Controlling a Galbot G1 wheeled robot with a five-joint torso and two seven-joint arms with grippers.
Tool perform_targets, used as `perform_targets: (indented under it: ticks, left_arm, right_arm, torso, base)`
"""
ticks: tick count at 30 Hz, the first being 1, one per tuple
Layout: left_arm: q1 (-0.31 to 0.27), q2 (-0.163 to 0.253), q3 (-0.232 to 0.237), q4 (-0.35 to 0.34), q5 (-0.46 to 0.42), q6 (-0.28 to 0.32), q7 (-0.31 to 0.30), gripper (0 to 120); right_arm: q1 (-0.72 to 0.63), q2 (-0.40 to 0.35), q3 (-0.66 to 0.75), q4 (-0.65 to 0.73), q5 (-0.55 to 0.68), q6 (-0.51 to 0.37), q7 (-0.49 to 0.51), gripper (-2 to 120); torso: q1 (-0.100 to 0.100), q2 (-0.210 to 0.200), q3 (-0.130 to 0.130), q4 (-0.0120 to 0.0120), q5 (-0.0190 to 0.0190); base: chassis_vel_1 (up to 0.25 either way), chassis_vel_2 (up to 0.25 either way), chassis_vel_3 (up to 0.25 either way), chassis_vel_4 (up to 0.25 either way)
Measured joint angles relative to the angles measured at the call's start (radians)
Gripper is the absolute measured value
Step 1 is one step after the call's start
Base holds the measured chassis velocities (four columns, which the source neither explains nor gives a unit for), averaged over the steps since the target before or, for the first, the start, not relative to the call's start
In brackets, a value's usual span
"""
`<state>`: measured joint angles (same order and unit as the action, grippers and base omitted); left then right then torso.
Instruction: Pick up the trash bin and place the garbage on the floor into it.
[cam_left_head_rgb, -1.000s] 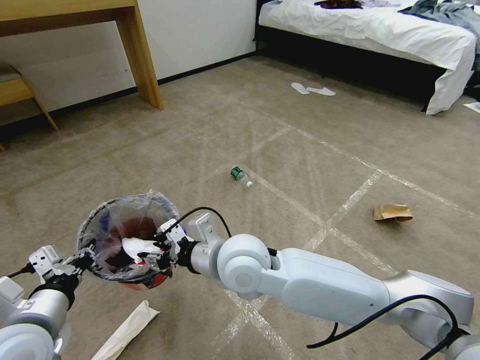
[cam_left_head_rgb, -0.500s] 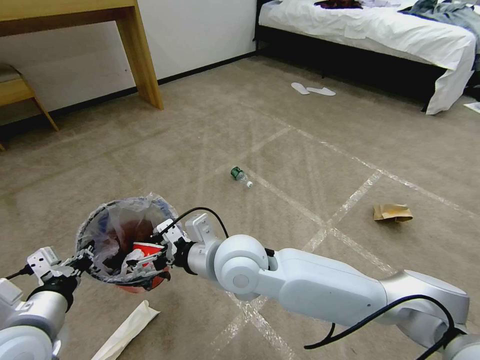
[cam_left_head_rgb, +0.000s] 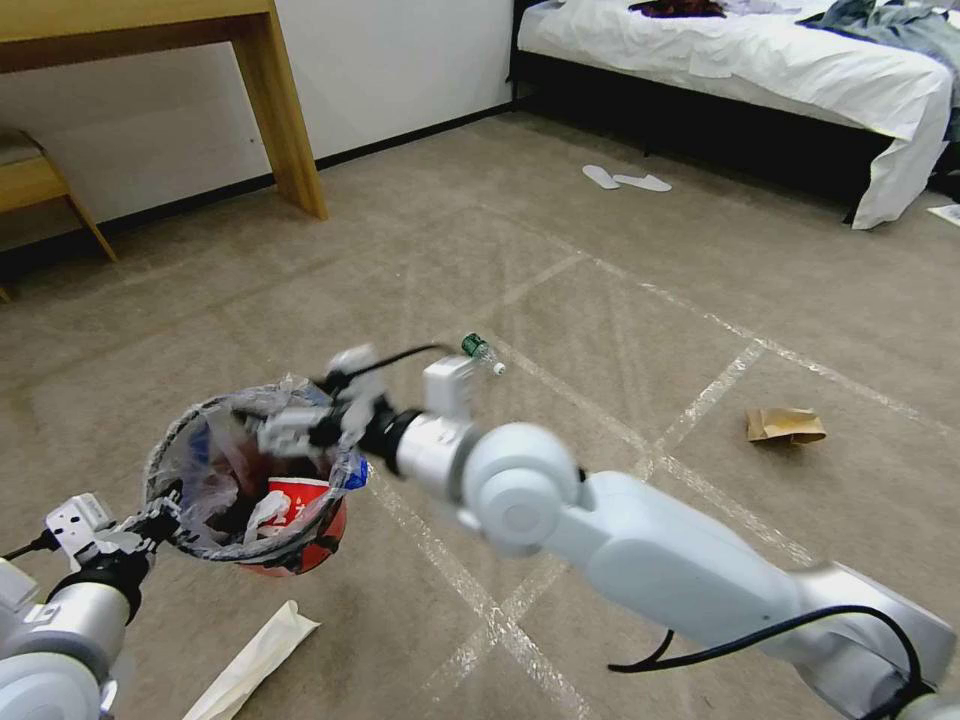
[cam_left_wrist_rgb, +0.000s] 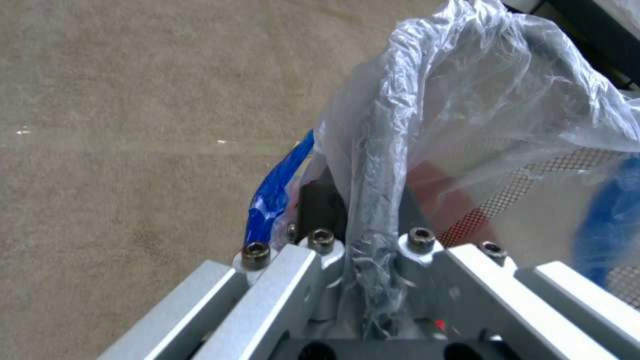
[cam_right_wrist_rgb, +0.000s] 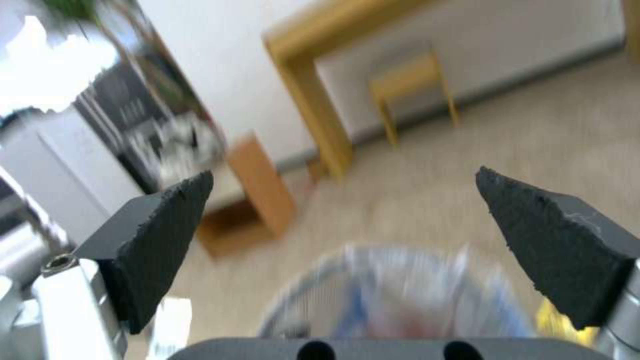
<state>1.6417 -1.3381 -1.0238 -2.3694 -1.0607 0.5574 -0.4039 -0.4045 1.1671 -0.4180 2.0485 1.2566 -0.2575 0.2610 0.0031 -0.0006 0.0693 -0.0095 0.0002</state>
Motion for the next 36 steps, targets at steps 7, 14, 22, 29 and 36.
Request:
perform_targets:
  ticks: [7,14,22,29,36]
  left_arm:
    - [0.007,-0.003,-0.004,-0.006,0.003,-0.001,0.000,2]
    - [0.013,-0.009,-0.008,-0.016,0.010,-0.002,-0.001,2]
    - [0.023,-0.019,-0.010,-0.025,0.034,-0.013,0.002,2]
    - [0.023,-0.022,-0.011,-0.029,0.048,-0.021,0.006,2]
    - [0.025,-0.016,-0.010,-0.030,0.046,-0.025,0.007,2]
  right_arm:
    - [-0.129,-0.123,0.212,0.058,-0.166,0.216,-0.197,100]
    - [-0.324,-0.218,0.427,0.125,-0.333,0.349,-0.232,100]
    - [-0.699,-0.205,0.828,0.240,-0.541,0.407,-0.218,100]
    - [-0.956,-0.121,0.993,0.293,-0.731,0.445,-0.192,100]
    - [-1.110,0.008,1.045,0.296,-0.935,0.524,-0.162,100]
  torso:
    - [0.000,0.000,0.000,-0.0001,0.0003]
    - [0.000,0.000,0.000,-0.0001,0.0002]
    - [0.000,0.000,0.000,-0.0001,0.0000]
    - [0.000,0.000,0.000,-0.0003,0.0000]
    - [0.000,0.000,0.000,0.0000,-0.0003]
  base:
    - [0.000,0.000,0.000,0.000]
    - [0.000,0.000,0.000,0.000]
    - [0.000,0.000,0.000,0.000]
    - [0.000,0.000,0.000,0.000]
    - [0.000,0.000,0.000,0.000]
